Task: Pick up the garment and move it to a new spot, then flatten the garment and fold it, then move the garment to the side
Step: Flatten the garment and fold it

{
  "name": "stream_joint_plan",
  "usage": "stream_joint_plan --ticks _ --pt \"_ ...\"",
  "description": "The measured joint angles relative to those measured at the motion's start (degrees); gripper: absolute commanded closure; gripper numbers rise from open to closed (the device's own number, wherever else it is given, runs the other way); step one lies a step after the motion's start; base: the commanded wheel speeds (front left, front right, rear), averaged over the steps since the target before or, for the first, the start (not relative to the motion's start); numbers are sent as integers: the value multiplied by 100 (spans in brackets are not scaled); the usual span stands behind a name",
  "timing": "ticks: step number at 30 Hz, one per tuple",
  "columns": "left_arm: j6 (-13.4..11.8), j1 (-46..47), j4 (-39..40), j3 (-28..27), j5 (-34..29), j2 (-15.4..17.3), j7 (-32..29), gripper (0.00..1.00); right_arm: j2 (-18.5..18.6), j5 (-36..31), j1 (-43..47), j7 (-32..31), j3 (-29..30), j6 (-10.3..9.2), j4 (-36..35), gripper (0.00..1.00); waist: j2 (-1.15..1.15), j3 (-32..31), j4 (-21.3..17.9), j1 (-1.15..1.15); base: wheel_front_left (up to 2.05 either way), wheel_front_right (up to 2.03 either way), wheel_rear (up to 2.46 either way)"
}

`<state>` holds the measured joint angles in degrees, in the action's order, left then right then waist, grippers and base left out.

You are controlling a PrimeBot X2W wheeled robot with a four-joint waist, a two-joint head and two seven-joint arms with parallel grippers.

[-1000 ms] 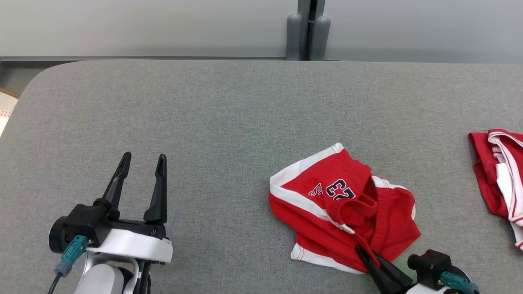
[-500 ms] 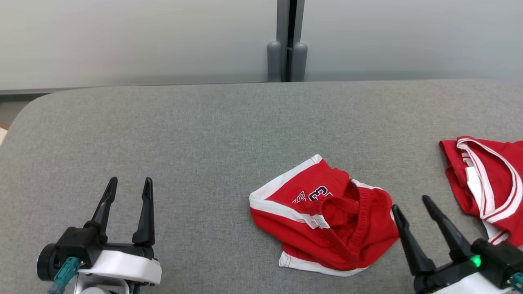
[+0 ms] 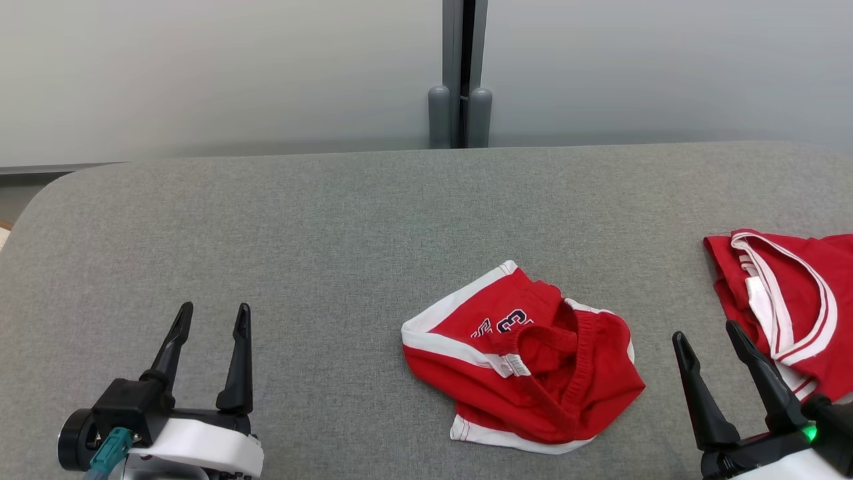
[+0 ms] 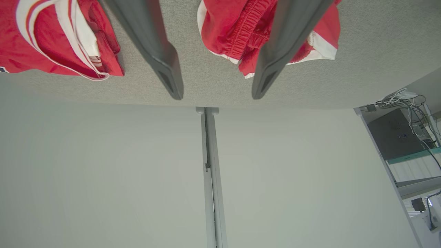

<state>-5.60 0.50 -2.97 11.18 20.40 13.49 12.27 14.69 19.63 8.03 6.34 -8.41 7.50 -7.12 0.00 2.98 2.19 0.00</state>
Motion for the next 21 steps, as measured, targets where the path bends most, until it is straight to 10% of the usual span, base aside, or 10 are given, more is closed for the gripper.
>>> stream_joint_plan --ticks 21 --pt "-41 324 110 297 -65 -124 -56 0 100 132 -511 -626 -1080 -1 734 0 0 244 381 0 0 0 0"
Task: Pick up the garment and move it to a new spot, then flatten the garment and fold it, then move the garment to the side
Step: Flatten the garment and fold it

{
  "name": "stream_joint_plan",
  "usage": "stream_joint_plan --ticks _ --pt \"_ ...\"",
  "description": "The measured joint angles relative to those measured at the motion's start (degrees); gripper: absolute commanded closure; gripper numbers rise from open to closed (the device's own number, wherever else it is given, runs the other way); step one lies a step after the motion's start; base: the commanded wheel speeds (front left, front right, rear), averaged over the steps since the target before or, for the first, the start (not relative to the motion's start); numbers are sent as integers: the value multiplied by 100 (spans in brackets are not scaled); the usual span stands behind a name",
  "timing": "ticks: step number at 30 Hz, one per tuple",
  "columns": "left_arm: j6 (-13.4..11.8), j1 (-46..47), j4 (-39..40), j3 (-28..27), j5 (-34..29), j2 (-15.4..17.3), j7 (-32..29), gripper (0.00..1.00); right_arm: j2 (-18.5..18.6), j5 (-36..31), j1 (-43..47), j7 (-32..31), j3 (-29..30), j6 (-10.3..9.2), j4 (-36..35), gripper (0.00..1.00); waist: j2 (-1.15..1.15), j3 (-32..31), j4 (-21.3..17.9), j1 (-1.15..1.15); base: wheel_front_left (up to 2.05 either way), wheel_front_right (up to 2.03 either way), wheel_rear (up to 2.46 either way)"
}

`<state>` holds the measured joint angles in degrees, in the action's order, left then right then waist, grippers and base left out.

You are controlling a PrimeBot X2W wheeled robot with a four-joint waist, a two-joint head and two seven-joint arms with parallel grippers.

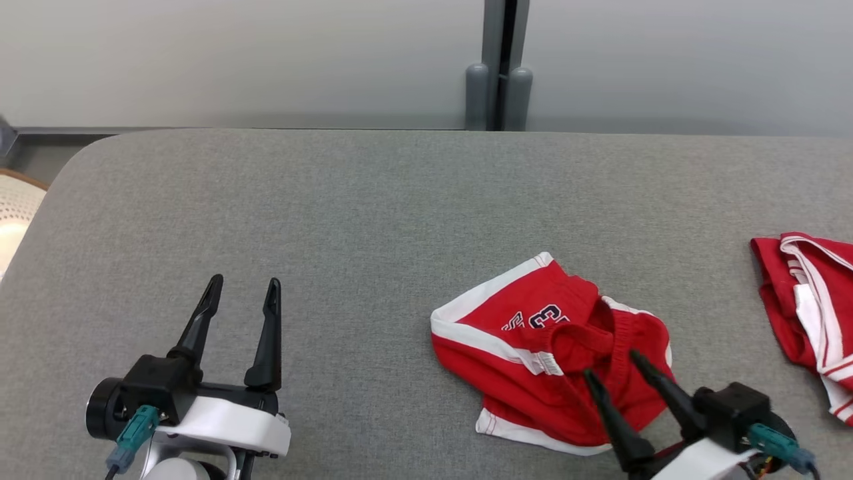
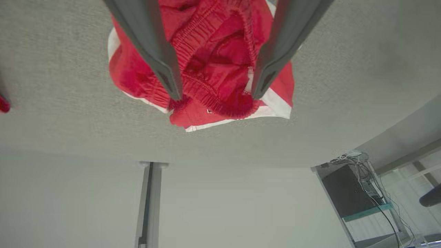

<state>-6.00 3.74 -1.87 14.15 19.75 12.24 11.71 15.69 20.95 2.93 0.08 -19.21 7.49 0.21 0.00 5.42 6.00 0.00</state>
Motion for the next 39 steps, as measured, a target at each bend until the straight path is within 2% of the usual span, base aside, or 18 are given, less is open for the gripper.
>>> stream_joint_plan --ticks 4,7,8,9,14,23,27,28,29,30,34,39 --pt "42 114 -83 55 -1 -65 65 0 -26 25 -363 -232 -514 1 397 0 0 121 179 0 0 0 0" --pt "48 182 -167 69 1 -98 121 0 -90 -23 -662 -366 -677 1 672 0 0 215 277 0 0 0 0" --pt "52 200 -205 73 1 -109 138 0 -135 -31 -750 -394 -687 1 733 57 0 241 300 0 0 0 0" --pt "67 222 -231 74 1 -119 149 0 -185 -42 -818 -441 -691 1 791 100 0 263 319 0 0 0 0" --pt "88 265 -321 59 5 -147 212 0 -270 -10 -854 -402 -495 1 790 100 0 318 333 0 0 0 0" --pt "63 271 -348 -103 37 -59 272 0 -360 236 -189 -260 602 1 387 100 0 360 30 0 0 0 0" --pt "51 274 -336 -141 37 -41 294 0 -377 334 -69 -261 790 0 393 100 0 394 -74 0 0 0 0" --pt "47 275 -334 -144 37 -37 294 0 -379 385 -66 -287 800 0 430 70 0 404 -105 0 0 0 0" --pt "47 276 -334 -146 37 -33 296 0 -383 388 -59 -283 812 1 465 51 0 411 -132 0 0 0 0" --pt "47 281 -336 -145 37 -33 296 0 -407 472 -59 -271 840 0 482 0 0 414 -152 0 0 0 0" --pt "47 289 -353 -145 37 -16 298 0 -402 509 -59 -81 971 0 422 0 0 393 -203 0 0 0 0" --pt "23 224 -372 -187 53 22 302 0 -365 271 72 232 1325 0 4 0 0 284 -256 0 0 0 0"
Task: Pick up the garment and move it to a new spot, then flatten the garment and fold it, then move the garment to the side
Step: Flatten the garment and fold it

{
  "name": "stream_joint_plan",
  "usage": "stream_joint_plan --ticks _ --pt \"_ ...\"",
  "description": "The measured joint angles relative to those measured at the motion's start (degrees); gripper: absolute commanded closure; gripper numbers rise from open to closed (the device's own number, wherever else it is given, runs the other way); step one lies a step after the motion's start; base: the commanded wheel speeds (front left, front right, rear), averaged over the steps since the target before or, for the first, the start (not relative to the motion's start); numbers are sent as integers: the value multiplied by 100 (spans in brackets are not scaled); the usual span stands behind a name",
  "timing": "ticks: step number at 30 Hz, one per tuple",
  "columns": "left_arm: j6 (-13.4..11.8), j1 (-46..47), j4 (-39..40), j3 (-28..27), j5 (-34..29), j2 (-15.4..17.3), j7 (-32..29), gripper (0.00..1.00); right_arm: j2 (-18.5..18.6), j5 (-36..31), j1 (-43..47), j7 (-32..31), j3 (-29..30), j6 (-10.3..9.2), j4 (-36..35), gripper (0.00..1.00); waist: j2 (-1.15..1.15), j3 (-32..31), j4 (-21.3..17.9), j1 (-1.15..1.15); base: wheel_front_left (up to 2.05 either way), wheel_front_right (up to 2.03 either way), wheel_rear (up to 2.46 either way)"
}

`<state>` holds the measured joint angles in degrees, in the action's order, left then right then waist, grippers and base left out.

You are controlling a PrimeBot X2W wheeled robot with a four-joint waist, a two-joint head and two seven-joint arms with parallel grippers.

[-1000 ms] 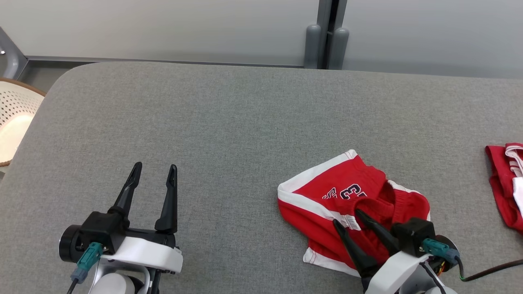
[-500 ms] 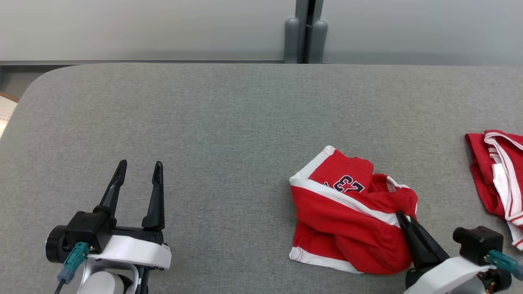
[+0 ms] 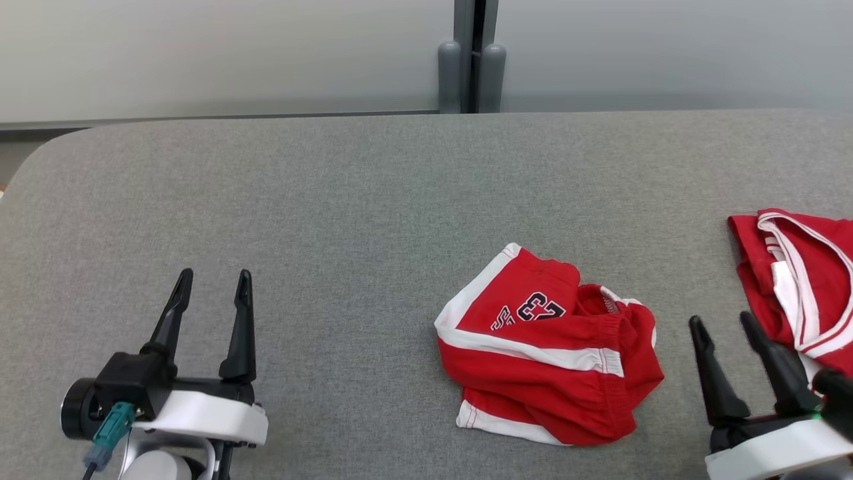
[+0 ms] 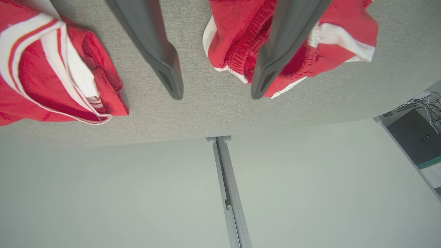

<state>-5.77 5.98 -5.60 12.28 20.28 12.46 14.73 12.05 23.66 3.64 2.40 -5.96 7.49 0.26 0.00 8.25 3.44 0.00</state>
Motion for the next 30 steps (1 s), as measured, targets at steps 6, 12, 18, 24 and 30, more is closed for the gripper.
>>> stream_joint_plan --ticks 6,12,18,24,30 --pt "-68 -226 30 -32 10 104 -59 0 -7 -437 105 24 321 0 -611 0 0 -191 -101 0 0 0 0" --pt "-105 -439 179 9 24 188 -196 0 -81 -617 358 -222 417 0 -987 0 0 -431 -188 0 0 0 0" --pt "-146 -465 294 34 40 216 -270 0 -148 -627 453 -289 404 0 -1058 0 0 -449 -199 0 0 0 0" --pt "-194 -464 376 63 40 240 -356 0 -158 -633 453 -316 390 0 -1090 0 0 -416 -192 0 0 0 0" --pt "31 -74 307 405 24 143 -536 0 -159 -633 366 -341 371 0 -1148 0 0 -249 -218 0 0 0 0"
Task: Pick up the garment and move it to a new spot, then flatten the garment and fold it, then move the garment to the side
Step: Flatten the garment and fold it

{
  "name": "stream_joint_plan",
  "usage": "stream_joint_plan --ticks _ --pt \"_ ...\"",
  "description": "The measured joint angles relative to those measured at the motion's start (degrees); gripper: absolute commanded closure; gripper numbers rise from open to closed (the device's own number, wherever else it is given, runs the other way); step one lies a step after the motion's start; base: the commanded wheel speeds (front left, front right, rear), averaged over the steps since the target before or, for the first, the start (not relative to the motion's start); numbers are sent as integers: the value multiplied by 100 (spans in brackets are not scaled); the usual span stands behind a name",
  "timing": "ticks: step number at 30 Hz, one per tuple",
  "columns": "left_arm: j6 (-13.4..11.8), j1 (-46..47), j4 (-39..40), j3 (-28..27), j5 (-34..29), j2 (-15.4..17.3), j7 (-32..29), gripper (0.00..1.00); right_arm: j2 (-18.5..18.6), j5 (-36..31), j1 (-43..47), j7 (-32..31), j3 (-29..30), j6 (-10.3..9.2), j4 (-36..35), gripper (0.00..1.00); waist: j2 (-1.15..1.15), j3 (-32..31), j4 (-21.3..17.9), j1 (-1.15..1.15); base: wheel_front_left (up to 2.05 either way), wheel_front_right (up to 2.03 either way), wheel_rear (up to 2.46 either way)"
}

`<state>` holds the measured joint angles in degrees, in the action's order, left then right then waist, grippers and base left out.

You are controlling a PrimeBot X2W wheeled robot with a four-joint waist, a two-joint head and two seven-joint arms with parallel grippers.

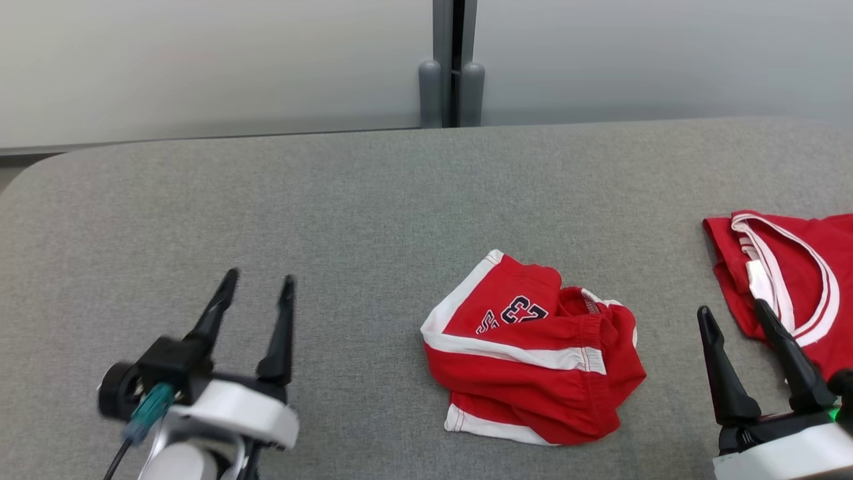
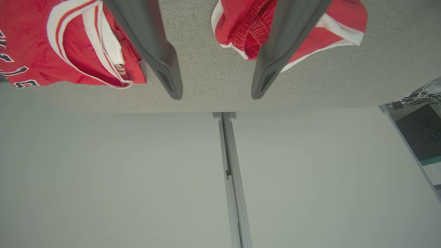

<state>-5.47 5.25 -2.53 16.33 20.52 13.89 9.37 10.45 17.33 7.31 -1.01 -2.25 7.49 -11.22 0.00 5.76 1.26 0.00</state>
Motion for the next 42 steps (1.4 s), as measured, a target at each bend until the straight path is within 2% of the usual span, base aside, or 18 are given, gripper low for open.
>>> stream_joint_plan --ticks 6,10,13,18,21,31,32,33,37,42 --pt "523 1132 -668 563 58 -394 -366 0 18 2 -231 57 -57 0 -51 0 0 325 -142 0 0 0 0" --pt "860 1870 -1530 927 107 -779 -539 0 13 22 -428 121 -134 1 21 0 0 555 -329 0 0 0 0" --pt "1028 2373 -2282 1184 189 -948 -693 0 8 40 -542 174 -222 0 112 0 0 711 -493 0 0 0 0" --pt "1156 3051 -3477 1496 392 -1067 -938 0 13 83 -643 252 -348 0 316 0 0 901 -772 0 0 0 0" --pt "1228 3424 -3940 1725 581 -1098 -1120 0 18 108 -750 289 -411 0 381 0 0 998 -893 0 0 0 0" --pt "1273 4070 -4539 2856 1637 -1110 -1649 2 32 203 -928 364 -548 0 611 0 0 1175 -1128 0 0 0 0" --pt "1280 4108 -4566 2952 1706 -1113 -1649 35 34 216 -939 379 -544 0 635 0 0 1181 -1138 0 0 0 0" --pt "1291 4144 -4595 3038 1761 -1113 -1631 100 37 219 -942 380 -546 0 643 0 0 1185 -1143 0 0 0 0" --pt "1290 4295 -4702 3259 1975 -1111 -1469 100 136 234 -942 323 -688 0 666 0 0 1186 -1120 0 0 0 0" --pt "1290 4437 -4860 3483 2216 -1105 -1316 100 435 396 -934 -8 -1402 0 569 0 0 1138 -1055 0 0 0 0"
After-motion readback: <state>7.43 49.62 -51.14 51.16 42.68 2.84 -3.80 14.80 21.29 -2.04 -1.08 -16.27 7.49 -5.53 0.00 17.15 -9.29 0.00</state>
